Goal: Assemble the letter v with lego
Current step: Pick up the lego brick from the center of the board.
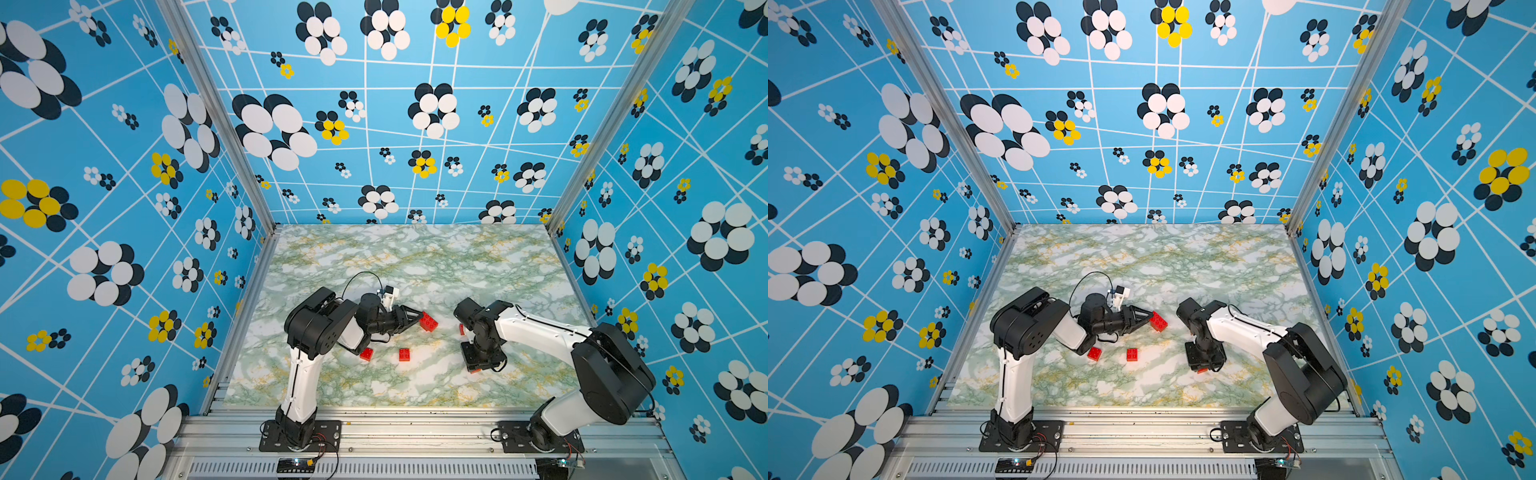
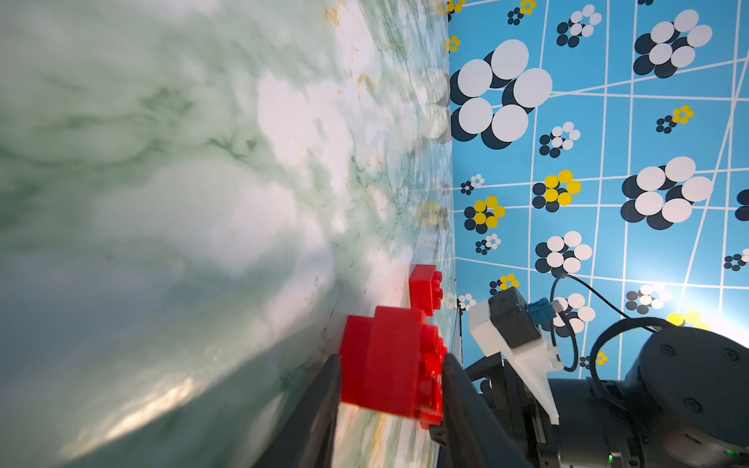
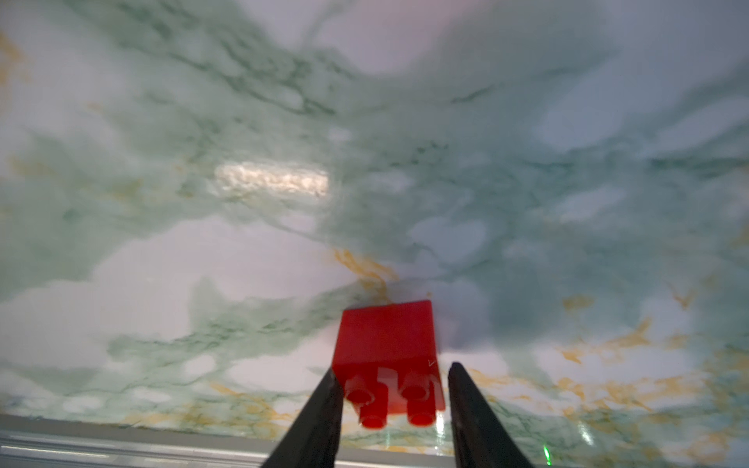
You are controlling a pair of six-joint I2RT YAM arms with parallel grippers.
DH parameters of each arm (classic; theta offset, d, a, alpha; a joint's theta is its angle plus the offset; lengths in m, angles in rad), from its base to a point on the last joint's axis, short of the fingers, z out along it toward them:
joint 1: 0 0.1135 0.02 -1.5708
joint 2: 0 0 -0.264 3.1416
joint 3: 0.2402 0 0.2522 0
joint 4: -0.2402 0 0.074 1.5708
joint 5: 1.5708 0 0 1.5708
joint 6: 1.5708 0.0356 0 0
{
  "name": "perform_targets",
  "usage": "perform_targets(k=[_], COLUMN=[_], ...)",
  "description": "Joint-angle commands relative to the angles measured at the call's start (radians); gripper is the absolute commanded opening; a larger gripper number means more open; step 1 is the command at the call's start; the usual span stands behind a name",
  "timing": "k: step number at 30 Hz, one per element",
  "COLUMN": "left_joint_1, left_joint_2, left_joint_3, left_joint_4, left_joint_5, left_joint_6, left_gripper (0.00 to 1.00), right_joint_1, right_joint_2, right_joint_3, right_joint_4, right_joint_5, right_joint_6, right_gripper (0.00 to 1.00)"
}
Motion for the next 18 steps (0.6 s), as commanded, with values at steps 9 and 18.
perform_targets(k=[9,18], left_joint_1=[0.011,0.026], left_joint_2=[-0.031,-0.075], left_joint_3=[-0.022,-0.022], left_joint_4=[-0.144,-0.192], left_joint_5=[-0.023,-0.026], left_joint_6=[0.059,0.083], left_gripper=[0.5,0.51], right_joint_1=[-0.021,-0.177], right_joint_2=[-0.044,-0.011], right_joint_3=[0.05,0.196], right_joint_4=[-0.044,-0.038], right_joint_5=[0.074,0.107], right_joint_6=[0.038,-0.033], right_gripper=[0.31,0.27])
